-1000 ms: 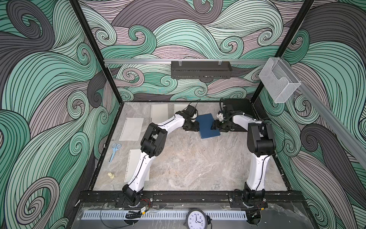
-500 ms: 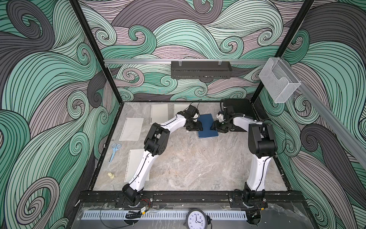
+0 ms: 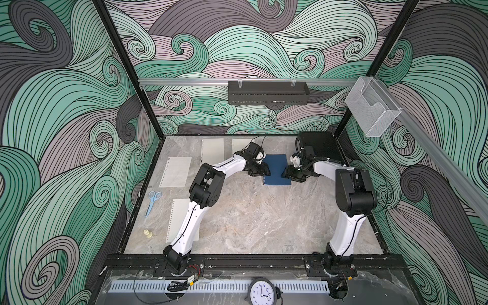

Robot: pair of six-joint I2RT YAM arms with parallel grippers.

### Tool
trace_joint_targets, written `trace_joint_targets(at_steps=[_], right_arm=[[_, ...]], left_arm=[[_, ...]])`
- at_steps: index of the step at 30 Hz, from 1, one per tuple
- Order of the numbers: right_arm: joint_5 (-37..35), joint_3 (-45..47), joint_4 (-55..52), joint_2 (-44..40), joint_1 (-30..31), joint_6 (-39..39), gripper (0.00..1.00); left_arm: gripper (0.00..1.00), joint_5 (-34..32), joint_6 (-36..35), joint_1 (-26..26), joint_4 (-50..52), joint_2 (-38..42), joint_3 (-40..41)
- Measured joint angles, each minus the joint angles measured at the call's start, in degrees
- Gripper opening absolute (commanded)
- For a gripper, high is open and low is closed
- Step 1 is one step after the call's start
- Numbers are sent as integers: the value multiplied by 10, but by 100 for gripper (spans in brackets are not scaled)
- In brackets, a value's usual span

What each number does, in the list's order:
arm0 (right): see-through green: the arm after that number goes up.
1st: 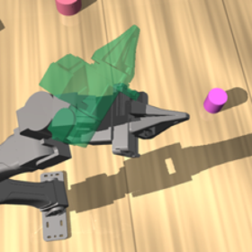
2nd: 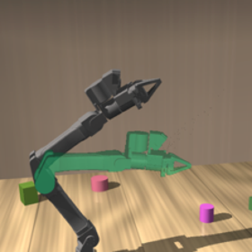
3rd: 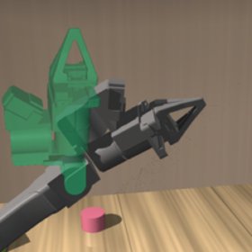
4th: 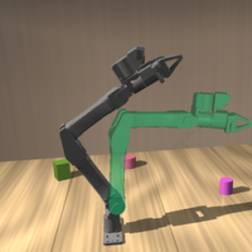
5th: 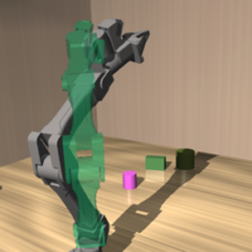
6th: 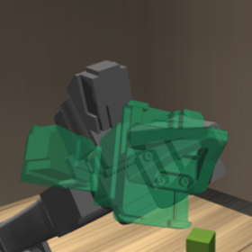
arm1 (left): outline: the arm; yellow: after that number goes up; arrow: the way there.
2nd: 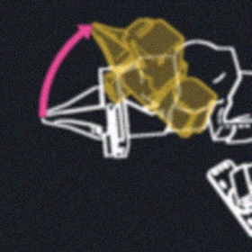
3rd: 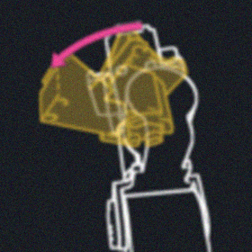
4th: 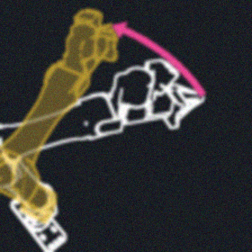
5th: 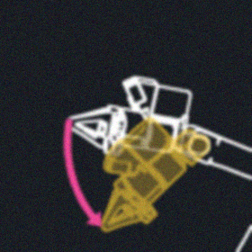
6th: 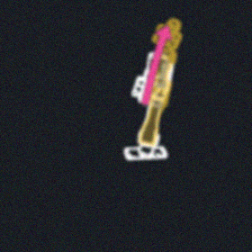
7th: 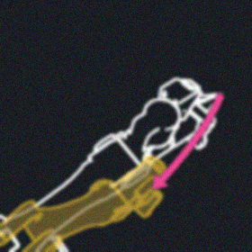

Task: Tear off pages from different notebooks
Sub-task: Move the notebook to the center of the board.

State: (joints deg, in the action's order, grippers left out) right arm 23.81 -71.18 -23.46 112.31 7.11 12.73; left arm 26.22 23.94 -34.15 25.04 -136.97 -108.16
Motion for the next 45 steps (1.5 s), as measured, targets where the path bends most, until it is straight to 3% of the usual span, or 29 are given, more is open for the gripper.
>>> trace_joint_targets(at_steps=[36, 45], right_arm=[[-30, 228, 39, -183, 53, 54, 62], [-41, 233, 24, -194, 55, 55, 64]], left_arm=[[48, -2, 55, -52, -106, 150, 261], [50, -5, 60, -63, -97, 156, 264]])
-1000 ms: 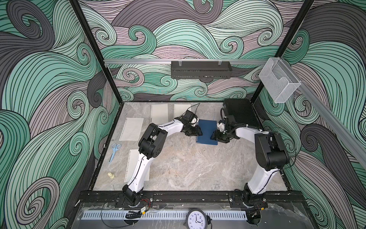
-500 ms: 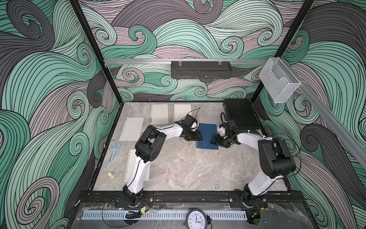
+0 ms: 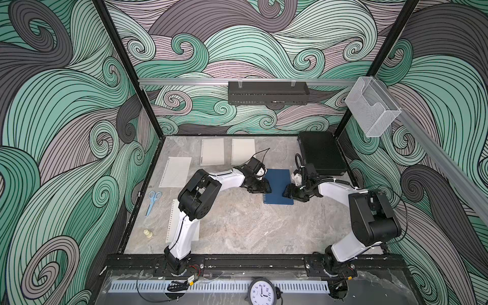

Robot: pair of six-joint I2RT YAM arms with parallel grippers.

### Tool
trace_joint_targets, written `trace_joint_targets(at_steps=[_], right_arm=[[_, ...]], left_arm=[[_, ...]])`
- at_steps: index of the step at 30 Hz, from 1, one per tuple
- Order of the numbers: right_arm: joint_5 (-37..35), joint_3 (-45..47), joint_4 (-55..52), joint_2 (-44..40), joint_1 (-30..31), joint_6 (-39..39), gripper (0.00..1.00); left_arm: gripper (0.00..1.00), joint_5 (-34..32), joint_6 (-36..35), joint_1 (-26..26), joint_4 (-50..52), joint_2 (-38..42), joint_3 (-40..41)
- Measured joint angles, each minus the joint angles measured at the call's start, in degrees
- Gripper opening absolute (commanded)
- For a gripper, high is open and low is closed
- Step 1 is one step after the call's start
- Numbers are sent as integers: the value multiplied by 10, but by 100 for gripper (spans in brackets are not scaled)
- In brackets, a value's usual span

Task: Tear off pages from different notebooks
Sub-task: Move the notebook to the center of the board.

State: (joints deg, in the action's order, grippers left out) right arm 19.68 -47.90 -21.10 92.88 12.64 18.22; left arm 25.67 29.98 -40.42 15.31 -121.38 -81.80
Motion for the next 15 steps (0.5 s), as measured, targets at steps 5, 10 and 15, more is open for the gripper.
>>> trace_joint_targets(at_steps=[5, 10, 15], right_arm=[[-2, -10, -6, 7, -4, -2, 66], [-3, -16, -7, 10, -14, -5, 68], [-4, -28, -10, 11, -26, -11, 70]], left_arm=[[54, -8, -6, -2, 28, 0, -17], [56, -10, -14, 2, 49, 0, -40], [57, -10, -24, 11, 59, 0, -63]])
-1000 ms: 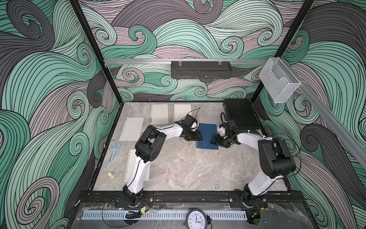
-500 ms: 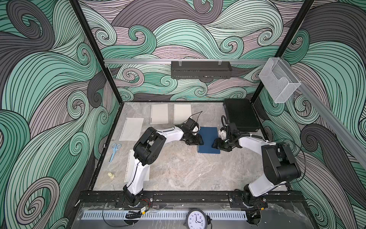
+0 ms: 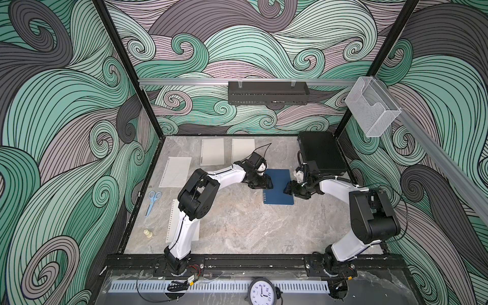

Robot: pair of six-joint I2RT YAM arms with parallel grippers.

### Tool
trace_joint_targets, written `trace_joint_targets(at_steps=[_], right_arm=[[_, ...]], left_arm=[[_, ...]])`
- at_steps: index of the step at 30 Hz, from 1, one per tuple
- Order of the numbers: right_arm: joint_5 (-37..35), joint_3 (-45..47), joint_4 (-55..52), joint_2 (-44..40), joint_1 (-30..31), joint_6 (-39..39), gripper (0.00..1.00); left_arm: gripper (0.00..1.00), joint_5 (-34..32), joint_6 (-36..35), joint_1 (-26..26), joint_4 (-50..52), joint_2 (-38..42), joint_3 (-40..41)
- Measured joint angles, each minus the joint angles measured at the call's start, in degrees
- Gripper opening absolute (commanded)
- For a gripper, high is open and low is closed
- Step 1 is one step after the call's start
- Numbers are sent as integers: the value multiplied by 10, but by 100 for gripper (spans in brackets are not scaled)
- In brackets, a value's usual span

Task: Tear off pages from different notebooks
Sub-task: Move the notebook to the center of the board, then open the notebook at the center of the board.

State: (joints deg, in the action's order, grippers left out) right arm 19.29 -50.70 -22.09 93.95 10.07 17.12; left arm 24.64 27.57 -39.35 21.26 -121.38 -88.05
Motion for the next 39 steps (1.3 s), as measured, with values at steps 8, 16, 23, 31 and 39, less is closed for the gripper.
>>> trace_joint_targets(at_steps=[8, 16, 23, 31, 39], right_arm=[[0, -24, 0, 23, -11, -8, 74], [1, -51, 0, 46, -17, -13, 73], [7, -75, 2, 68, -21, -13, 72], [26, -78, 5, 75, -21, -13, 70], [48, -78, 10, 75, -22, -12, 68]], left_arm=[[57, 1, -8, 14, 13, -3, -29], [57, 5, -15, 23, 22, -33, -61], [56, 16, -15, 24, 27, -50, -67], [54, 29, -13, 24, 27, -63, -66], [52, 38, -9, 24, 21, -64, -54]])
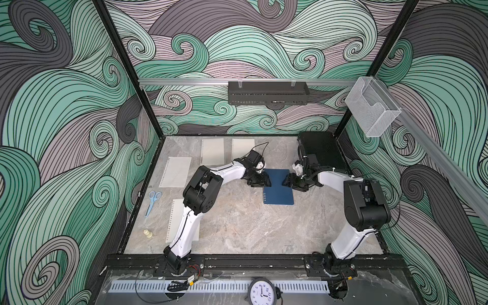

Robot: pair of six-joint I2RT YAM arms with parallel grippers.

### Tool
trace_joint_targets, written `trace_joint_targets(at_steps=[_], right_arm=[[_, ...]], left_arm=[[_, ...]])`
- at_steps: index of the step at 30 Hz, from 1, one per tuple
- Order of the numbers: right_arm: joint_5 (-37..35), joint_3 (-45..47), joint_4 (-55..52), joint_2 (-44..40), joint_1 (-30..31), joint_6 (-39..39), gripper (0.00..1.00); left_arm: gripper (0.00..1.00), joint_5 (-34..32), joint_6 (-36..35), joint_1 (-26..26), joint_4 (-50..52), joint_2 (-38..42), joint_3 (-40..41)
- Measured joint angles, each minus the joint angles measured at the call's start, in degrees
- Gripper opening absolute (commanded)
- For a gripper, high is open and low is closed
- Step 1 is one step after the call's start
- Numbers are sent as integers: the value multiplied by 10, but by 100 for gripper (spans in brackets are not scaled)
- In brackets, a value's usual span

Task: Tear off pages from different notebooks
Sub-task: Open the notebook at the center of the board.

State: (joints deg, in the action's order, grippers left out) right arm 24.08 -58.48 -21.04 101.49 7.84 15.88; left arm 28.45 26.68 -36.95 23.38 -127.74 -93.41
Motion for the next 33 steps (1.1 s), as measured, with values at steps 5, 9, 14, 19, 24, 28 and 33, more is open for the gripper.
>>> trace_joint_targets(at_steps=[5, 9, 14, 19, 24, 28, 33], right_arm=[[5, 0, 2, 0, 0, 0, 67], [9, 0, 2, -1, 0, 0, 67], [14, 0, 2, -15, 0, 1, 67], [19, 1, 1, -37, 0, 3, 65], [25, 5, 2, -55, 0, 7, 62], [31, 5, 2, -57, 0, 7, 56], [36, 5, 2, -58, 0, 8, 49]], left_arm=[[52, 6, 2, -1, -3, 0, 4], [52, 6, 4, -2, -3, 0, 4], [52, 6, 4, -3, -5, 0, 5], [51, 6, 6, -4, -5, 0, 5], [51, 6, 8, -5, -6, 0, 5], [51, 6, 9, -7, -7, 0, 5], [51, 7, 9, -10, -7, 0, 5]])
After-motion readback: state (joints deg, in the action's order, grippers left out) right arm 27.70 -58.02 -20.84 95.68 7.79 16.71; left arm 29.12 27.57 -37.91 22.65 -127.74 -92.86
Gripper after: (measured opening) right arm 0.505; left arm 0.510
